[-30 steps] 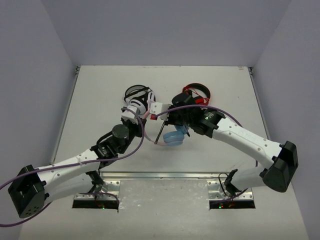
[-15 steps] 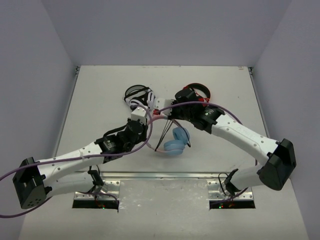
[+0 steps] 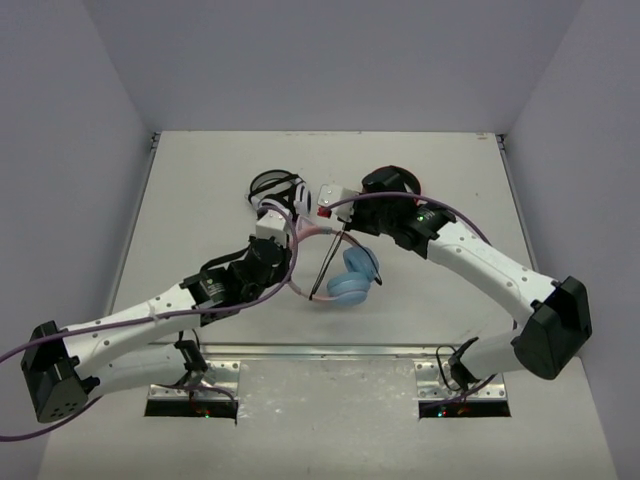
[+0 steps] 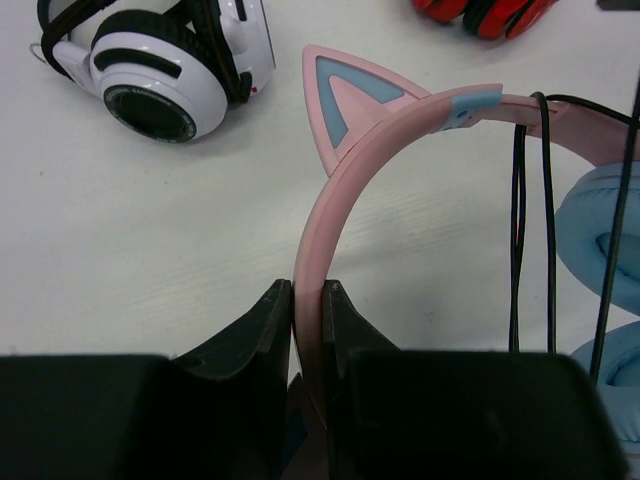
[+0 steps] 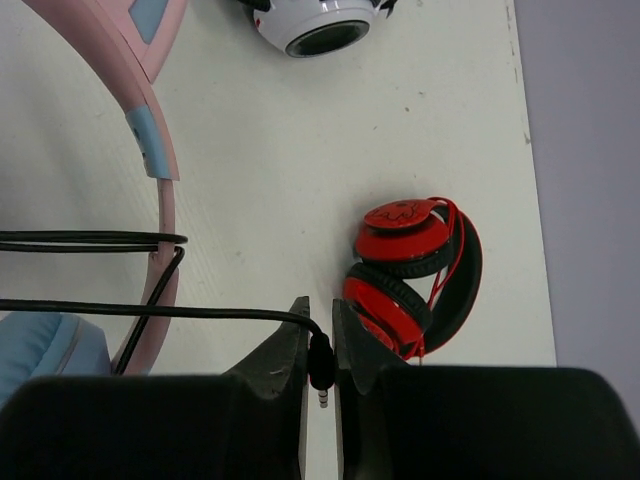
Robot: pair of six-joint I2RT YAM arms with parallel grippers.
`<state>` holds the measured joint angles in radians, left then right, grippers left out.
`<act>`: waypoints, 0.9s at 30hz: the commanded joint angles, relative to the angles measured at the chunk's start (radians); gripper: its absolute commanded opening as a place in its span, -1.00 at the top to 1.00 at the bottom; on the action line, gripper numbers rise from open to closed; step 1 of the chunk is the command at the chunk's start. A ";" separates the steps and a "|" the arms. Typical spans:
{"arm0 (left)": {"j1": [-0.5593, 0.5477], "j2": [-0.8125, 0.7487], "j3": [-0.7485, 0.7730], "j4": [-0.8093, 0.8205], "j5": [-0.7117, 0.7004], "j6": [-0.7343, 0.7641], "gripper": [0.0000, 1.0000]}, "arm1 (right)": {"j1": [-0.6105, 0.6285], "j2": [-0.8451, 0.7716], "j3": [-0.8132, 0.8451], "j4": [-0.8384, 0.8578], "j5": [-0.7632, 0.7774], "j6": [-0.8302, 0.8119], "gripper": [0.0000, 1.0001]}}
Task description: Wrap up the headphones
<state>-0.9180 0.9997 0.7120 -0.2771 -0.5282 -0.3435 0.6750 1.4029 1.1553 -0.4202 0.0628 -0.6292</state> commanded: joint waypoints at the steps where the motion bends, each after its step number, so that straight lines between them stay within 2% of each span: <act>1: -0.022 -0.073 0.052 -0.036 0.099 0.027 0.99 | -0.054 0.005 0.007 0.144 0.072 0.019 0.83; 9: -0.022 -0.122 0.072 0.002 0.158 0.073 0.99 | -0.054 0.004 -0.026 0.164 0.031 0.051 0.83; 15: -0.022 -0.104 0.115 0.030 0.094 0.100 0.99 | -0.068 -0.013 -0.014 0.129 -0.024 0.098 0.61; 19: -0.016 -0.113 0.124 0.096 0.060 0.133 0.99 | -0.121 -0.018 -0.022 0.104 -0.089 0.155 0.48; 22: 0.002 -0.102 0.138 0.150 0.094 0.167 0.99 | -0.138 -0.027 -0.035 0.106 -0.141 0.200 0.35; 27: 0.054 -0.058 0.150 0.216 0.240 0.179 0.99 | -0.155 -0.016 -0.022 0.094 -0.150 0.229 0.18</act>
<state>-0.8848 0.9401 0.8009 -0.2115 -0.4267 -0.1677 0.5491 1.4063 1.1194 -0.3744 -0.1078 -0.4400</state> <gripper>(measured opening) 0.129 0.405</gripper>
